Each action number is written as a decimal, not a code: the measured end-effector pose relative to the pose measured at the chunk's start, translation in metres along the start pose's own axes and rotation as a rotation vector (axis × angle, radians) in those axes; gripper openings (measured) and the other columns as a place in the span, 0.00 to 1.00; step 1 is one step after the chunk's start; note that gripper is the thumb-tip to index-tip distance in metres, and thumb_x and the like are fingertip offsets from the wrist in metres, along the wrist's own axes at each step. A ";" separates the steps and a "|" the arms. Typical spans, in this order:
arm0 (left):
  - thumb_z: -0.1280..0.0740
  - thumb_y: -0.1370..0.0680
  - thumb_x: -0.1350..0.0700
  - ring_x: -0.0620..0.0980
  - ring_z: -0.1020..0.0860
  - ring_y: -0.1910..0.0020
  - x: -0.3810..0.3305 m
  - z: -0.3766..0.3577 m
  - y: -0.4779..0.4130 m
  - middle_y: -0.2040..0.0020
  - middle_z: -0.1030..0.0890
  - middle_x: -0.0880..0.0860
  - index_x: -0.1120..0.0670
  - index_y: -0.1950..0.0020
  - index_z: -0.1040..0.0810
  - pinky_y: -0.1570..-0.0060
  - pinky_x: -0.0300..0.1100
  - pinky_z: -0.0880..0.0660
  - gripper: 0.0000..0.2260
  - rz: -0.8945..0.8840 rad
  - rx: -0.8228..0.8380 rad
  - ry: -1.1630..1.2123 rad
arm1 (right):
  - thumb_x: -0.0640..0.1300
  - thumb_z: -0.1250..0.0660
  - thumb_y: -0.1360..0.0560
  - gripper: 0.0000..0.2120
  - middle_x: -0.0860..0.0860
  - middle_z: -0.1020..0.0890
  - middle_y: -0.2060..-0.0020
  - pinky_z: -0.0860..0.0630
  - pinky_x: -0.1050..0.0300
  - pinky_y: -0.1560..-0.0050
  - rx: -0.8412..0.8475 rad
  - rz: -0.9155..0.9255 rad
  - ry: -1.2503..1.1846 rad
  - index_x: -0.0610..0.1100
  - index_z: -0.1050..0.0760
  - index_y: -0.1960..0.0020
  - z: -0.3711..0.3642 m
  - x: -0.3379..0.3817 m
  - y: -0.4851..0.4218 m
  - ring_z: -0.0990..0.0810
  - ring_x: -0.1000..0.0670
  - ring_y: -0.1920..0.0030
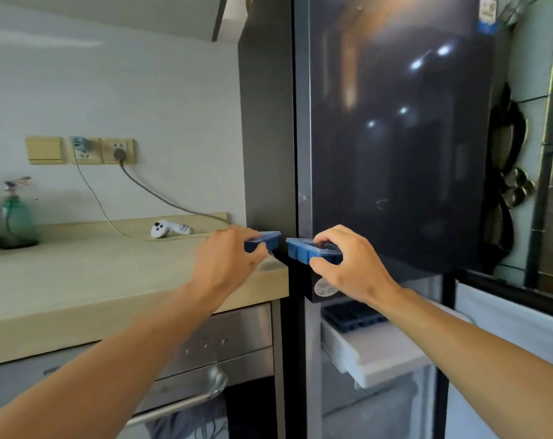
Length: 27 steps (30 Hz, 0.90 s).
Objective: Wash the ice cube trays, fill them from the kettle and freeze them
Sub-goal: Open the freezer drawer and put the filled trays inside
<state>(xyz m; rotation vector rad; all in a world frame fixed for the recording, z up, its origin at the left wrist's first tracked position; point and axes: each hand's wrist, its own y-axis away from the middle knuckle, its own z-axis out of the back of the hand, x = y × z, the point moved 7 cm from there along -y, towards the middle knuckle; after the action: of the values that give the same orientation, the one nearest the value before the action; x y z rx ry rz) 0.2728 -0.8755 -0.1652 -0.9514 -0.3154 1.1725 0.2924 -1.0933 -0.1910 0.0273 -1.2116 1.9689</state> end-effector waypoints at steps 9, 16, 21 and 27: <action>0.30 0.24 0.48 0.45 0.19 0.57 -0.079 -0.047 0.033 0.48 0.14 0.46 0.48 0.43 0.14 0.59 0.35 0.26 0.12 -0.203 -0.056 0.127 | 0.55 0.32 0.32 0.14 0.61 0.23 0.51 0.30 0.65 0.55 0.011 -0.128 0.138 0.55 0.23 0.48 0.062 -0.071 0.058 0.23 0.60 0.51; 0.38 0.25 0.42 0.45 0.20 0.57 -0.120 -0.128 0.058 0.52 0.17 0.43 0.45 0.47 0.15 0.59 0.45 0.20 0.15 -0.257 0.154 0.145 | 0.49 0.26 0.28 0.13 0.59 0.27 0.51 0.27 0.56 0.55 0.130 -0.370 0.215 0.56 0.31 0.54 0.072 -0.166 0.102 0.24 0.55 0.54; 0.39 0.24 0.42 0.48 0.22 0.58 -0.132 -0.214 0.065 0.53 0.20 0.44 0.48 0.52 0.20 0.58 0.44 0.23 0.12 -0.253 0.350 0.068 | 0.53 0.29 0.30 0.12 0.57 0.26 0.53 0.25 0.49 0.53 0.187 -0.524 0.243 0.52 0.32 0.56 0.069 -0.234 0.129 0.24 0.50 0.56; 0.42 0.20 0.41 0.53 0.22 0.58 -0.139 -0.314 0.057 0.51 0.20 0.47 0.50 0.51 0.21 0.58 0.46 0.23 0.16 -0.233 0.500 -0.029 | 0.52 0.32 0.31 0.11 0.53 0.28 0.53 0.24 0.47 0.50 0.278 -0.615 0.309 0.50 0.33 0.56 0.063 -0.310 0.133 0.26 0.48 0.54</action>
<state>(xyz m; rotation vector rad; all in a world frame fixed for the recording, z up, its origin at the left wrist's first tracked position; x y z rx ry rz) 0.3890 -1.1402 -0.3592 -0.4473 -0.1393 0.9850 0.3932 -1.3610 -0.3806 0.2045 -0.6216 1.5079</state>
